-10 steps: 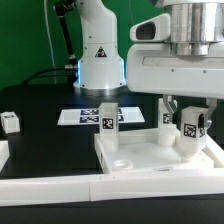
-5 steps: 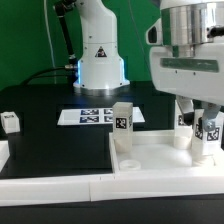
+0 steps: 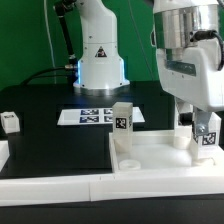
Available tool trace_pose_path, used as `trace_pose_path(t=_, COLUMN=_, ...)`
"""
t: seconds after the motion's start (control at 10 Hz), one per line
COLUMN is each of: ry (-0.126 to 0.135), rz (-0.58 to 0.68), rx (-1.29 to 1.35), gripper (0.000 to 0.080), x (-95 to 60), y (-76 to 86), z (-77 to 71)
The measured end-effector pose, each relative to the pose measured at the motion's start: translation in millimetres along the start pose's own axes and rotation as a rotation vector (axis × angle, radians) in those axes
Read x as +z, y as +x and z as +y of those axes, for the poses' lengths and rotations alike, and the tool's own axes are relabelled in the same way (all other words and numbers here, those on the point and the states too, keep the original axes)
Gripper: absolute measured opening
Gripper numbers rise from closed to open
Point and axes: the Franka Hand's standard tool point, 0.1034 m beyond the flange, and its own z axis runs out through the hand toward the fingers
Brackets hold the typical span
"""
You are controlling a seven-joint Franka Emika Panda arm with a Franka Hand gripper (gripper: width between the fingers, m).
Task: Assemble square table
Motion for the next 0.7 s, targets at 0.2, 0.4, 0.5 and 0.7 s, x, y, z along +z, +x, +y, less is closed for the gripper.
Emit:
trace_pose_path(t=0.2, ry=-0.014, rz=0.013, rx=-0.083, gripper=0.0634, x=-0.1, y=-2.9, z=0.9)
trace_pose_path(t=0.4, ry=-0.036, rz=0.064, rx=-0.387, gripper=0.0645, x=0.1, y=-20.6, z=2.5)
trace_pose_path(t=0.5, ry=-0.038, rz=0.063, rx=-0.448, gripper=0.0645, x=0.0, y=-15.8, z=2.1)
trace_pose_path(t=0.7, ry=-0.044, rz=0.064, rx=-0.603, gripper=0.0649, x=-0.1, y=-13.7, z=1.9)
